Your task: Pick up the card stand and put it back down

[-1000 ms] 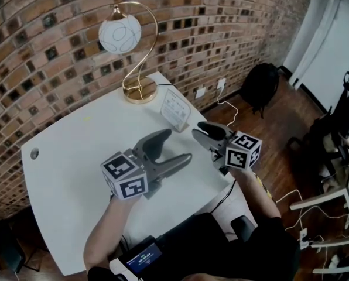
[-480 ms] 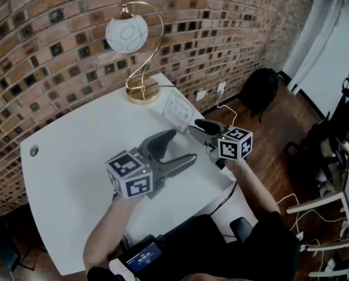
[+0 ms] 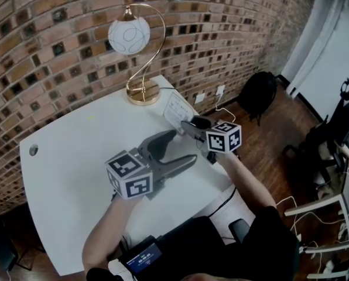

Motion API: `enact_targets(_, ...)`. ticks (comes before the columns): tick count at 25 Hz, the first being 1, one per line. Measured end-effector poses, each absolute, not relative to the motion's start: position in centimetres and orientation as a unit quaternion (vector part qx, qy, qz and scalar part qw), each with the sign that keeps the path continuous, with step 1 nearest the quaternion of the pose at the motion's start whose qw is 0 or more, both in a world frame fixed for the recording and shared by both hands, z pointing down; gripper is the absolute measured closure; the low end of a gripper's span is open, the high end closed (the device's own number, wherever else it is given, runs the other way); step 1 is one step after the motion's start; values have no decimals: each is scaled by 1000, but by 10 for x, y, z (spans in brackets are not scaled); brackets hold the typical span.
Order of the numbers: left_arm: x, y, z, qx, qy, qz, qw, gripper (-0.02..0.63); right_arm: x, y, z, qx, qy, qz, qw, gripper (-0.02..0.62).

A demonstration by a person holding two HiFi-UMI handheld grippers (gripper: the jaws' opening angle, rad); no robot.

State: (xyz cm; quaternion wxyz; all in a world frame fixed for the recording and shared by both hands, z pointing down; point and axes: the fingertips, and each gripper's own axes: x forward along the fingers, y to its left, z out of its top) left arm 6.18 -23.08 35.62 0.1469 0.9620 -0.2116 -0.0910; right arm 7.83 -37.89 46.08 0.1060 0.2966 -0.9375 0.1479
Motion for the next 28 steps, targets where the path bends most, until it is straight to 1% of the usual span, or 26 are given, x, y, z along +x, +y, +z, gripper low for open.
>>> enact_targets(6,60,-231,354,961,-213,-95,147,209,70,-388,468,303,-934,155,107,414)
enact_targets(7,60,-230,353,961,-212,-95,147,208,69,-389,468,303,-934,156,106,432)
enact_targets(9,60,-230,353,961,-213,-96,148,209,69,-391,470,306,-933,157,105,447)
enact_targets(16,57,-233,355,959,-216,-101,155,209,67,-395,467,310,-932,160,96,488)
enact_targets(18,56,-234,355,958,-217,-103,156,209,67,-395,466,310,-932,162,93,538)
enact_targets(19,56,-234,354,958,-217,-103,156,209,67,-396,466,310,-932,163,90,548)
enact_targets(23,54,-233,353,958,-217,-105,155,209,67,-396,465,306,-933,171,82,565)
enact_targets(28,53,-233,351,958,-217,-106,154,209,69,-397,463,305,-933,177,66,565)
